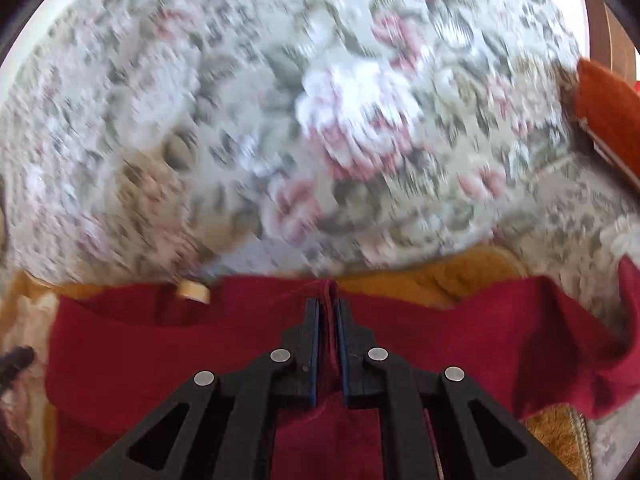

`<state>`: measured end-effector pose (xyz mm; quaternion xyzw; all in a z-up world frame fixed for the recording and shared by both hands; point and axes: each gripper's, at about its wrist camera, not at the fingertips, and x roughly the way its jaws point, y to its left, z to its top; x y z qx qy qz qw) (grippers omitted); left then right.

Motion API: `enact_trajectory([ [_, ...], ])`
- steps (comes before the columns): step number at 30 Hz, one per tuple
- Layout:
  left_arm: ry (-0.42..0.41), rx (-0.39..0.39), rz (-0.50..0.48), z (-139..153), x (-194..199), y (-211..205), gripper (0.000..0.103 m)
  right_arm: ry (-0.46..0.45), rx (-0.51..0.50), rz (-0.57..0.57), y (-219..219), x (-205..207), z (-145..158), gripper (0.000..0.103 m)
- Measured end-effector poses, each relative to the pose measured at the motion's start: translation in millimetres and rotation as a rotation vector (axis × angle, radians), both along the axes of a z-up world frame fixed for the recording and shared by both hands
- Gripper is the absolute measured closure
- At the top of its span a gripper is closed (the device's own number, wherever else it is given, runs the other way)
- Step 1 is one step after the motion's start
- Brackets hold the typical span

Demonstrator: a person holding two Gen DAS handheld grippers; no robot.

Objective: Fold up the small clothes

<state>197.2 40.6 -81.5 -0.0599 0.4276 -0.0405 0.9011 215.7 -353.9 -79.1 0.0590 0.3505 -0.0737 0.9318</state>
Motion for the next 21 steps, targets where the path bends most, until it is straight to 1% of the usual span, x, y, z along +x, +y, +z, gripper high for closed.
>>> enact_trajectory([
  [2, 0.031, 0.019, -0.021, -12.4, 4.8, -12.1, 0.035, 0.046, -0.008, -0.024, -5.5, 12.0, -23.5, 0.096],
  [4, 0.062, 0.060, -0.027, -25.3, 11.2, -21.5, 0.035, 0.078, -0.021, -0.028, -10.2, 20.2, -37.6, 0.096],
  [7, 0.081, 0.106, -0.030, -38.3, 20.8, -27.9, 0.035, 0.099, -0.031, -0.017, -14.6, 16.5, -35.0, 0.095],
  [8, 0.087, 0.109, -0.028, -41.4, 23.5, -28.1, 0.035, 0.107, -0.033, -0.016, -15.5, 12.1, -31.0, 0.091],
  [11, 0.098, 0.098, -0.017, -48.3, 26.5, -26.9, 0.035, 0.077, -0.053, -0.021, -12.1, -15.1, -16.2, 0.085],
  [13, 0.098, 0.110, -0.017, -51.3, 26.2, -27.1, 0.035, 0.053, -0.015, 0.041, -3.7, -29.2, -11.9, 0.085],
  [15, 0.094, 0.110, -0.016, -52.0, 25.6, -27.1, 0.035, 0.064, 0.061, 0.114, 5.3, -32.7, -18.6, 0.085],
  [16, 0.097, 0.110, -0.017, -52.0, 25.6, -26.7, 0.035, 0.097, 0.096, 0.148, 9.1, -29.2, -28.4, 0.085],
  [17, 0.102, 0.107, -0.019, -50.9, 25.0, -25.7, 0.035, 0.164, 0.083, 0.156, 12.5, -25.2, -42.9, 0.085],
  [18, 0.105, 0.107, -0.020, -49.7, 24.3, -25.4, 0.035, 0.194, 0.049, 0.154, 15.2, -24.5, -51.8, 0.085],
  [19, 0.104, 0.111, -0.022, -47.0, 21.8, -24.9, 0.035, 0.162, 0.035, 0.160, 15.7, -28.6, -50.7, 0.085],
  [21, 0.091, 0.124, -0.028, -42.1, 18.1, -24.5, 0.035, 0.170, 0.025, 0.136, 14.5, -34.4, -46.3, 0.085],
])
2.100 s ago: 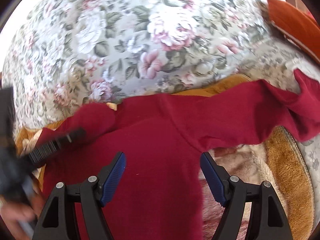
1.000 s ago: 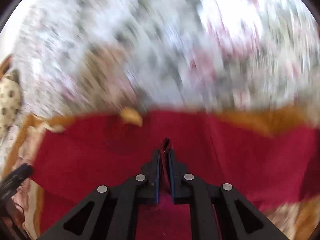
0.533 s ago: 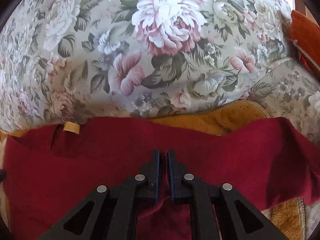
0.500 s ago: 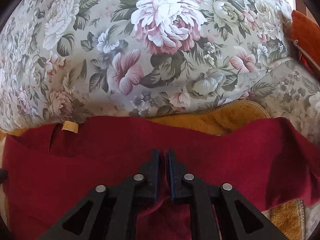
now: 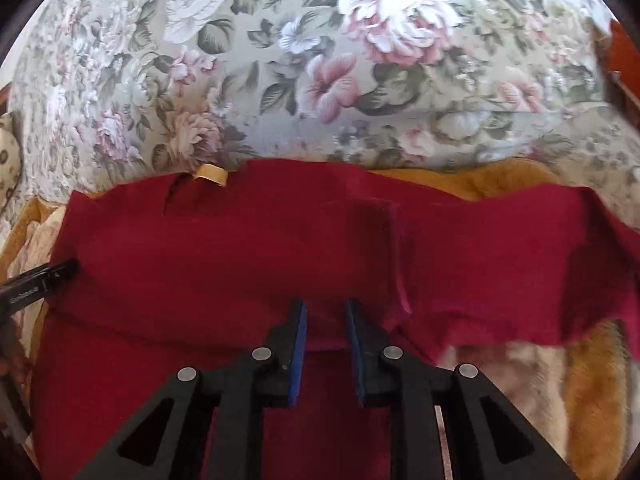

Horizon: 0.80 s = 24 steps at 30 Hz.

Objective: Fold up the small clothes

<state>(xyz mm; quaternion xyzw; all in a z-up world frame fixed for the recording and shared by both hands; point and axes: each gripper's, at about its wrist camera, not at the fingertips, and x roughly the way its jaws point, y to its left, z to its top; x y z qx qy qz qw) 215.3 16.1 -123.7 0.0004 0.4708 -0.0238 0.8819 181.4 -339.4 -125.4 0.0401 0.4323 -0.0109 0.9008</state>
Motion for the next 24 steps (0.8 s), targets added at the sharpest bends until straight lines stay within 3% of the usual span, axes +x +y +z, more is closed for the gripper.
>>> enact_trajectory([
  [5, -0.019, -0.005, -0.005, 7.1, -15.4, -4.0, 0.035, -0.066, 0.030, -0.045, -10.2, -19.2, 15.6, 0.078],
  [9, -0.011, 0.026, -0.004, 6.0, -23.5, -11.2, 0.035, 0.007, 0.009, -0.061, -7.7, -5.0, -4.6, 0.078],
  [20, -0.047, 0.004, -0.046, 25.3, -48.3, -39.0, 0.035, -0.029, 0.032, -0.048, -5.3, -40.7, 19.5, 0.077],
  [24, 0.012, -0.019, -0.079, 13.1, -43.5, -51.1, 0.035, -0.024, 0.038, -0.067, -13.8, -55.7, 17.6, 0.071],
])
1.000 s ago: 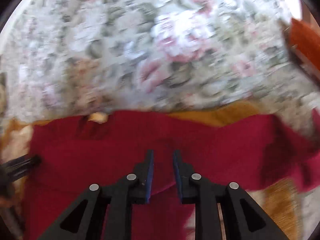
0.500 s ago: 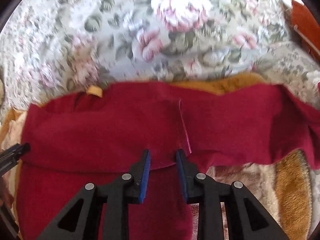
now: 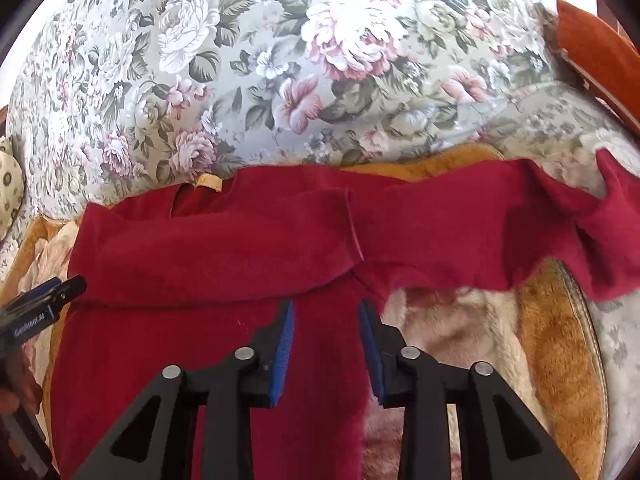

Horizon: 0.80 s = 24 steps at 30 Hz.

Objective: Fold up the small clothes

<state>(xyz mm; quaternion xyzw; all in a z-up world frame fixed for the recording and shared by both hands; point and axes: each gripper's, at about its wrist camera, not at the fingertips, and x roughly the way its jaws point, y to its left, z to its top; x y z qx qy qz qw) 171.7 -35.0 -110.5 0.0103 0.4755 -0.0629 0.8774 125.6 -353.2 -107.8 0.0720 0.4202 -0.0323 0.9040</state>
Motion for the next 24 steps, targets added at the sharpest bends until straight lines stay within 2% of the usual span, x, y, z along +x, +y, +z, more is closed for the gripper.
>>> enact_trajectory([
  [2, 0.018, 0.024, 0.001, -12.5, 4.6, -4.5, 0.035, 0.001, 0.020, -0.027, -9.5, -7.2, -0.5, 0.071],
  [6, 0.021, 0.050, -0.009, -18.9, 5.3, -8.9, 0.035, -0.070, 0.064, -0.147, -47.0, -38.0, 11.0, 0.068],
  [10, 0.024, 0.012, 0.001, -10.4, 5.8, -4.5, 0.035, -0.160, 0.114, -0.312, -96.9, -66.8, 22.7, 0.061],
  [13, 0.013, -0.014, 0.005, -2.2, 4.3, -0.9, 0.035, -0.205, 0.150, -0.408, -126.4, -75.7, 31.4, 0.059],
  [19, 0.019, -0.032, 0.009, 2.4, 5.5, 3.7, 0.035, -0.228, -0.010, -0.518, -151.8, -81.0, 58.9, 0.058],
  [24, 0.026, -0.032, 0.009, -0.4, 6.8, 3.8, 0.035, -0.207, -0.114, -0.624, -181.2, -90.6, 55.0, 0.058],
])
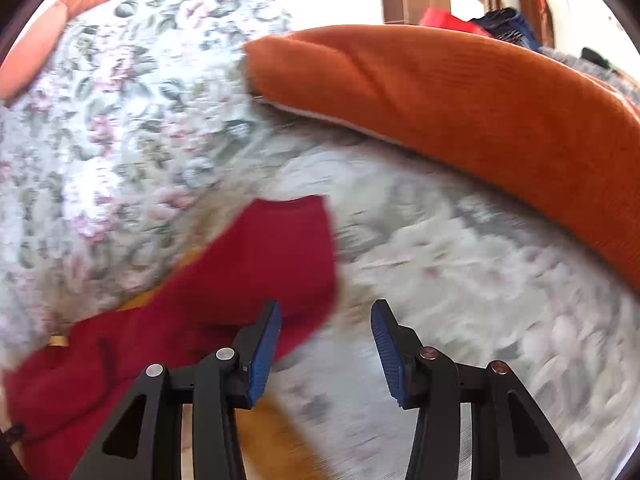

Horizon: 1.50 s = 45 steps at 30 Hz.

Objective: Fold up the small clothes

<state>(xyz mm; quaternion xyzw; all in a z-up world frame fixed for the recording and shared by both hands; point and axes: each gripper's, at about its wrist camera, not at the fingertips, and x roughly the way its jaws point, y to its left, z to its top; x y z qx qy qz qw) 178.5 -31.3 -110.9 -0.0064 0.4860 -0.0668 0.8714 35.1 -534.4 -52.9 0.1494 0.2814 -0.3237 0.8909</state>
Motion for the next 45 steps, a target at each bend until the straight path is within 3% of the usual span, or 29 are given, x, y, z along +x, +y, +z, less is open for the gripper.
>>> enact_trajectory([
  [5, 0.006, 0.000, -0.005, -1.3, -0.1, -4.3, 0.035, 0.011, -0.075, 0.033, -11.6, 13.1, 2.0, 0.058],
  [9, 0.008, 0.004, -0.011, -1.8, -0.5, -5.8, 0.035, -0.009, -0.030, 0.109, -11.0, 30.2, -4.4, 0.058],
  [11, 0.010, 0.006, -0.010, -1.2, -0.7, -4.4, 0.035, 0.021, -0.038, 0.143, -6.8, 40.7, -10.7, 0.088],
  [12, 0.010, 0.003, -0.009, -0.1, -1.1, -2.8, 0.035, 0.026, -0.024, 0.155, -7.0, 44.3, -13.1, 0.092],
  [17, -0.014, -0.014, 0.012, 12.9, -2.4, 13.4, 0.035, -0.141, 0.186, 0.285, 3.4, 26.6, 9.8, 0.093],
  [23, -0.059, -0.070, 0.060, 41.3, 2.2, 41.7, 0.035, -0.324, 0.180, 0.541, 89.5, 30.1, 87.3, 0.098],
  [27, -0.076, -0.107, 0.108, 54.3, 5.4, 64.9, 0.035, -0.366, 0.173, 0.728, 176.5, 61.2, 104.7, 0.099],
  [31, -0.067, -0.099, 0.124, 54.0, 4.6, 79.0, 0.035, -0.285, 0.210, 0.858, 253.0, 96.5, 76.2, 0.099],
  [34, -0.066, -0.090, 0.113, 50.6, 3.2, 81.5, 0.035, -0.221, 0.149, 0.810, 263.9, 101.5, 52.7, 0.095],
  [36, -0.056, -0.095, 0.118, 47.0, 5.6, 81.2, 0.035, -0.119, 0.049, 0.779, 262.7, 113.4, 35.9, 0.071],
  [37, -0.048, -0.106, 0.118, 44.9, 6.6, 80.7, 0.035, -0.078, 0.015, 0.781, 258.5, 117.0, 28.0, 0.050],
  [45, -0.033, -0.077, 0.093, 36.1, 9.5, 76.1, 0.035, 0.290, -0.298, 0.807, 245.9, 175.6, -69.3, 0.049],
])
